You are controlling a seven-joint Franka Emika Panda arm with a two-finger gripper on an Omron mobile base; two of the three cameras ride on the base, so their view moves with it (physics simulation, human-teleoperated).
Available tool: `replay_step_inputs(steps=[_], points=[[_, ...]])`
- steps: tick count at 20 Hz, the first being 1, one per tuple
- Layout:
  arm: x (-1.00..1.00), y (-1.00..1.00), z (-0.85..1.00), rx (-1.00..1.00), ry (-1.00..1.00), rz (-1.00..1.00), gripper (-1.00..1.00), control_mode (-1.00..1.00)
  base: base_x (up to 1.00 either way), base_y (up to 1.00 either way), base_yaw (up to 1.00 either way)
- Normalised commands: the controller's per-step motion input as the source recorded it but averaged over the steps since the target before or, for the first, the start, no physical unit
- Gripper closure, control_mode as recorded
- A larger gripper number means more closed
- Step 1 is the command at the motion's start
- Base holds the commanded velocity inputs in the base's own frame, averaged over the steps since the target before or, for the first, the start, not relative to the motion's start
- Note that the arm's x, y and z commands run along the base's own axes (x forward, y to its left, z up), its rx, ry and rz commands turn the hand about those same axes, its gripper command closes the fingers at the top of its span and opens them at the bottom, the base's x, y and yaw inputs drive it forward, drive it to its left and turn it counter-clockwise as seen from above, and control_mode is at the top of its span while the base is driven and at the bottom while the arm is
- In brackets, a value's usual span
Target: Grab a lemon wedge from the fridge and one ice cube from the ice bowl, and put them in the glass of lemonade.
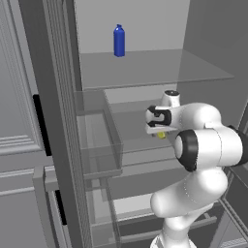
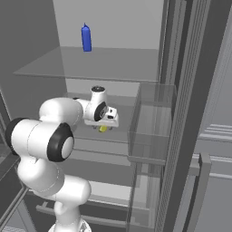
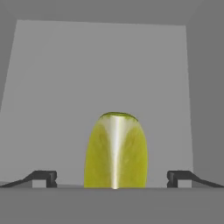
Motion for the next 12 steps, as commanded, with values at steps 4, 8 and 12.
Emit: replay_step_inputs(steps=[4,8,12], points=[[-0.13,0.0,-0.44,0.0,0.03,0.0,-1.0,-1.0,0.0,0.0,0.0],[0.0,0.0,-0.1,0.0,0.0,0.0,-1.0,-1.0,0.0,0.0,0.0],[0.0,0.0,-0.19,0.0,0.0,0.0,-1.0,-1.0,0.0,0.0,0.0]])
